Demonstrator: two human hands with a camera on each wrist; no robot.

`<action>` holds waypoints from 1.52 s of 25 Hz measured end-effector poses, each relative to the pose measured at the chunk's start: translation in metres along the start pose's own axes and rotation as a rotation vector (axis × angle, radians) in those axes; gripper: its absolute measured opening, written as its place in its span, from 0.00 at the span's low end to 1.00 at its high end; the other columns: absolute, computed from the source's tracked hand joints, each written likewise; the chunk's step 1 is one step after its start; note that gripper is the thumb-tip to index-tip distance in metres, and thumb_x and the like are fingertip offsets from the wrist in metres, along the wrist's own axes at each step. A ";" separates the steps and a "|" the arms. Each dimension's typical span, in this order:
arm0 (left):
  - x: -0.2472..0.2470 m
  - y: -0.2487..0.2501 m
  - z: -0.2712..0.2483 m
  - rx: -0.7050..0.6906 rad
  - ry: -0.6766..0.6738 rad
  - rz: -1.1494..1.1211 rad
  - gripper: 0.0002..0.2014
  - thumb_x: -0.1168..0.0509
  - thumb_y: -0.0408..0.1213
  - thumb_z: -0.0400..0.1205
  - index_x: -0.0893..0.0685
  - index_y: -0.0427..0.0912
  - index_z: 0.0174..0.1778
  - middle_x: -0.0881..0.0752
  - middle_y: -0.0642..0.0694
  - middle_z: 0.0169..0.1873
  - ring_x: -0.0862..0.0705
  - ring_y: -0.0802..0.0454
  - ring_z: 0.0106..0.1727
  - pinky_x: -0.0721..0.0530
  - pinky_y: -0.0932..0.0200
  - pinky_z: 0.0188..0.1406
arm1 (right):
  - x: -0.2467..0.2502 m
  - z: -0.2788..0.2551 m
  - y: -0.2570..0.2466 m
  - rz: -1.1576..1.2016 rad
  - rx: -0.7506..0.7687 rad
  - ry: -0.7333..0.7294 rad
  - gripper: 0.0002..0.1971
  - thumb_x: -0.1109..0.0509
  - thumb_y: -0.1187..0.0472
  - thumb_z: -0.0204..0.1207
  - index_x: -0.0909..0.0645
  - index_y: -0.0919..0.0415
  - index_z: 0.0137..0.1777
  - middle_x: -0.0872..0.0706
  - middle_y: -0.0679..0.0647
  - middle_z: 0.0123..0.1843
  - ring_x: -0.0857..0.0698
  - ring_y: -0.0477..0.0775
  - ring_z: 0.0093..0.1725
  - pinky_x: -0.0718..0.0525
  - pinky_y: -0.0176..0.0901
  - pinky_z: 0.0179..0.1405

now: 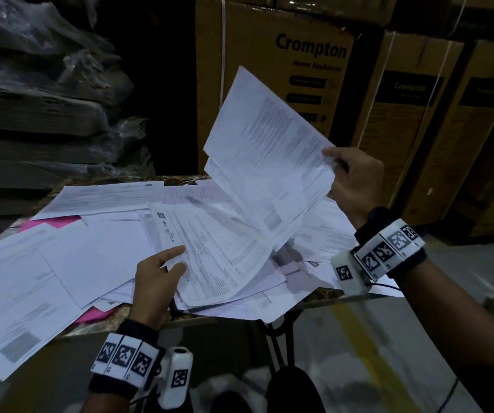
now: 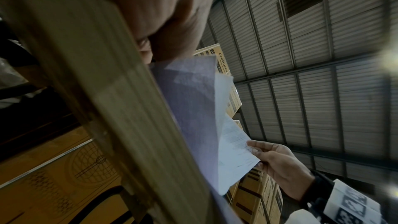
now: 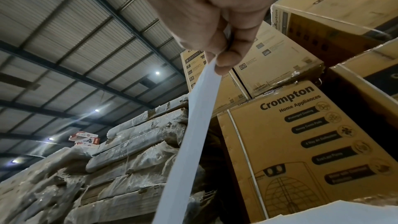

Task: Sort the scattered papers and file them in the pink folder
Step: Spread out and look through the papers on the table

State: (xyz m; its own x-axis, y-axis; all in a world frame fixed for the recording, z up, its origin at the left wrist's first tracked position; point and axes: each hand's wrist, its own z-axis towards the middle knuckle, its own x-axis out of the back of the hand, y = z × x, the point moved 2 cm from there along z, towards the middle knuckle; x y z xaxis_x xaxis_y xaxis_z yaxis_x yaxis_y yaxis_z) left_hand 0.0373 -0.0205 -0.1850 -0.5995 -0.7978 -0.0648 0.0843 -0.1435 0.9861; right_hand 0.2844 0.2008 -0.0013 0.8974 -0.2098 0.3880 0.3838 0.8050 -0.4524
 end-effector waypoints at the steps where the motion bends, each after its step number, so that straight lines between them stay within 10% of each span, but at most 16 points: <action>1: 0.000 0.000 0.000 0.003 -0.001 0.001 0.15 0.31 0.22 0.81 0.11 0.41 0.60 0.12 0.41 0.61 0.11 0.48 0.57 0.14 0.54 0.58 | -0.002 0.001 0.002 0.007 -0.012 -0.001 0.13 0.32 0.73 0.82 0.13 0.66 0.62 0.11 0.59 0.61 0.19 0.43 0.57 0.30 0.09 0.50; 4: 0.001 -0.001 0.000 -0.007 -0.019 0.015 0.16 0.31 0.21 0.81 0.11 0.41 0.62 0.12 0.42 0.63 0.11 0.50 0.58 0.13 0.58 0.54 | -0.009 -0.001 0.010 0.060 -0.123 -0.048 0.14 0.34 0.73 0.82 0.13 0.65 0.63 0.11 0.57 0.63 0.17 0.45 0.61 0.27 0.14 0.54; 9: -0.001 0.005 -0.002 -0.028 -0.045 0.020 0.18 0.32 0.20 0.81 0.13 0.39 0.64 0.13 0.42 0.63 0.11 0.50 0.57 0.11 0.67 0.48 | -0.022 -0.007 0.023 0.167 -0.304 -0.084 0.14 0.34 0.74 0.82 0.13 0.62 0.62 0.13 0.49 0.59 0.12 0.54 0.58 0.11 0.58 0.58; 14: -0.003 0.007 -0.005 -0.007 -0.087 -0.013 0.22 0.27 0.21 0.78 0.14 0.40 0.67 0.11 0.45 0.59 0.09 0.56 0.53 0.10 0.62 0.48 | -0.044 -0.024 0.035 0.323 -0.402 -0.216 0.12 0.34 0.74 0.82 0.13 0.65 0.61 0.14 0.58 0.65 0.14 0.48 0.47 0.14 0.38 0.30; 23: 0.001 0.002 0.001 -0.058 -0.040 0.101 0.23 0.26 0.28 0.80 0.17 0.46 0.71 0.14 0.48 0.66 0.15 0.48 0.67 0.17 0.42 0.69 | -0.072 -0.078 0.040 0.384 -0.542 -0.520 0.12 0.34 0.73 0.83 0.17 0.71 0.64 0.18 0.64 0.69 0.12 0.57 0.47 0.12 0.37 0.34; 31: -0.004 0.012 -0.005 -0.064 -0.027 0.200 0.27 0.28 0.49 0.81 0.23 0.54 0.76 0.22 0.54 0.73 0.24 0.56 0.71 0.25 0.58 0.66 | -0.062 -0.123 0.022 0.232 -0.513 -0.783 0.22 0.31 0.70 0.81 0.22 0.54 0.74 0.22 0.57 0.66 0.13 0.52 0.23 0.15 0.40 0.25; 38: 0.001 0.003 -0.001 -0.144 -0.114 0.256 0.27 0.21 0.35 0.75 0.17 0.56 0.69 0.16 0.60 0.68 0.21 0.56 0.72 0.22 0.43 0.73 | -0.065 -0.132 0.016 0.252 -0.483 -0.851 0.25 0.31 0.65 0.83 0.27 0.47 0.78 0.20 0.52 0.66 0.13 0.43 0.29 0.20 0.27 0.29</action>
State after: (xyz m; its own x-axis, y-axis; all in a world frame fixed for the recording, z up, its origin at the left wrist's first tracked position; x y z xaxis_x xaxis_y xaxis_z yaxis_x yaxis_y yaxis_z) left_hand 0.0380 -0.0225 -0.1824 -0.6289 -0.7491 0.2082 0.3507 -0.0344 0.9358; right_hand 0.2610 0.1541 -0.1396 0.5831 0.5530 0.5952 0.4207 0.4211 -0.8035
